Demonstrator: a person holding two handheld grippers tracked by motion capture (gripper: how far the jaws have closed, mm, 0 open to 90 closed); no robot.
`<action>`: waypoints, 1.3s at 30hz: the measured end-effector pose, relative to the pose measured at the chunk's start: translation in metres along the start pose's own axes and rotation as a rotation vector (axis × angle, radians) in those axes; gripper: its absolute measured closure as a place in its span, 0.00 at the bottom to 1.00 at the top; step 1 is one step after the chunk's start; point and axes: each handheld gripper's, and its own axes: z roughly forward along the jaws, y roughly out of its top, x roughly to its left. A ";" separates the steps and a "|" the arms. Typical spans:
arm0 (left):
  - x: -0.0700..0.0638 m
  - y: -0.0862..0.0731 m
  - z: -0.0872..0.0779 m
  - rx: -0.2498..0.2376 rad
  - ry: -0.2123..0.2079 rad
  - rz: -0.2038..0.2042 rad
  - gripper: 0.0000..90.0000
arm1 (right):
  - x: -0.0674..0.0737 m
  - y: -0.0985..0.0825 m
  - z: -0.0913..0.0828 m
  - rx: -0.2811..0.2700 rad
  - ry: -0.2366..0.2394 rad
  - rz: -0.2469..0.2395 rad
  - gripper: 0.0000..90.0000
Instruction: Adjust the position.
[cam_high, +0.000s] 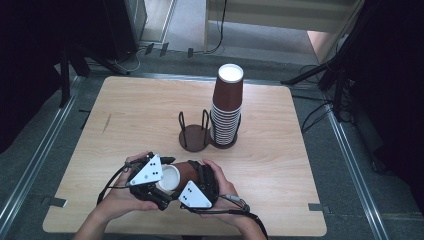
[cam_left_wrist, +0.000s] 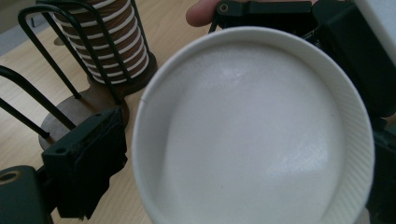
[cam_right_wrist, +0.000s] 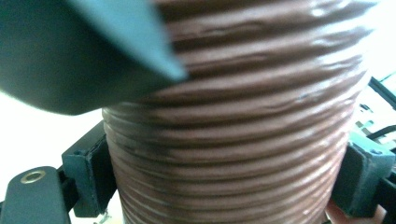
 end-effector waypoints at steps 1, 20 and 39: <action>0.000 0.000 0.000 0.002 -0.001 0.002 0.06 | 0.000 0.000 0.000 -0.001 0.007 -0.006 0.13; -0.003 -0.002 0.000 -0.026 -0.022 0.014 0.22 | 0.000 0.001 -0.008 0.010 0.001 -0.005 0.08; 0.014 -0.011 -0.011 -0.100 0.041 -0.067 0.23 | -0.013 0.015 -0.025 -0.058 0.004 0.049 0.00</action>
